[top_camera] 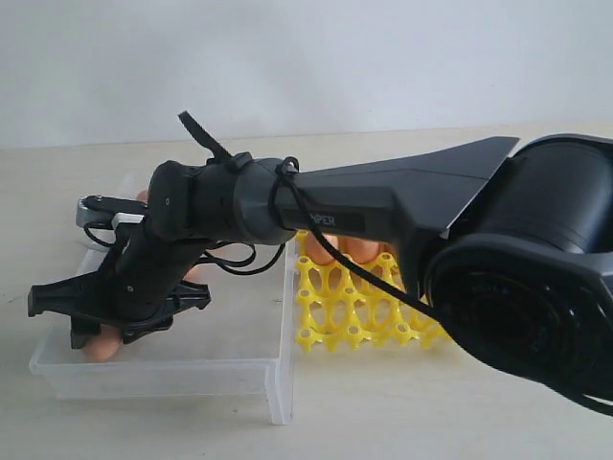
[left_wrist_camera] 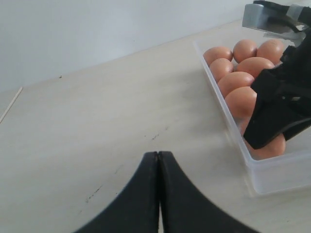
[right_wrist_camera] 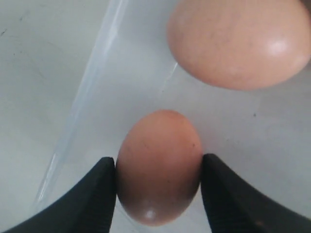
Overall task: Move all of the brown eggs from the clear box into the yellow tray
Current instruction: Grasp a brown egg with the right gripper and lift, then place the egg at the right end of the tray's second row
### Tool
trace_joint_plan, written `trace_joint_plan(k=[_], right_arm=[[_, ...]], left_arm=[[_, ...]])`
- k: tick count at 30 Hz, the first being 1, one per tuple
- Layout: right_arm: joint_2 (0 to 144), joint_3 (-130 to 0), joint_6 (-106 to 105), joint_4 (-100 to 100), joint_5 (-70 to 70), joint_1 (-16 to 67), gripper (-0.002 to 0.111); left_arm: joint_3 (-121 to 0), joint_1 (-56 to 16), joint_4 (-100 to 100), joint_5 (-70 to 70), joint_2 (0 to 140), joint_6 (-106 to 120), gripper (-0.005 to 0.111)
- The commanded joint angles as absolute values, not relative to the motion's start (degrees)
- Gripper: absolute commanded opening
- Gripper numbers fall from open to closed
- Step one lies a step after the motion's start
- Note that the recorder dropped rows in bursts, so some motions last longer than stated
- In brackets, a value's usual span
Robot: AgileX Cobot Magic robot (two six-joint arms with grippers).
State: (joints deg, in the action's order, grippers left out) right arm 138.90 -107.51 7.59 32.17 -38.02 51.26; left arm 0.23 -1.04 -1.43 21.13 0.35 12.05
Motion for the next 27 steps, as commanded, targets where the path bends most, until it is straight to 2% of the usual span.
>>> trace_joint_plan(k=[1, 4, 12, 19, 27], right_arm=[[135.9, -106.5, 5.3, 25.3, -35.6, 51.3, 0.000], [130.4, -99.7, 5.4, 18.6, -26.8, 51.3, 0.000], [110.6, -67.1, 5.3, 7.7, 12.4, 46.7, 0.000], [99.5, -48.8, -1.9, 6.9, 21.3, 36.4, 0.000], [97.0, -37.3, -5.3, 6.9, 30.5, 25.1, 0.000]], left_arm=[[0.0, -1.1, -1.4, 20.7, 0.0, 11.7, 0.000], [0.0, -1.1, -1.4, 20.7, 0.0, 11.7, 0.000], [0.0, -1.1, -1.4, 20.7, 0.0, 11.7, 0.000], [0.0, -1.1, -1.4, 20.7, 0.0, 11.7, 0.000], [0.0, -1.1, -1.4, 20.7, 0.0, 11.7, 0.000]])
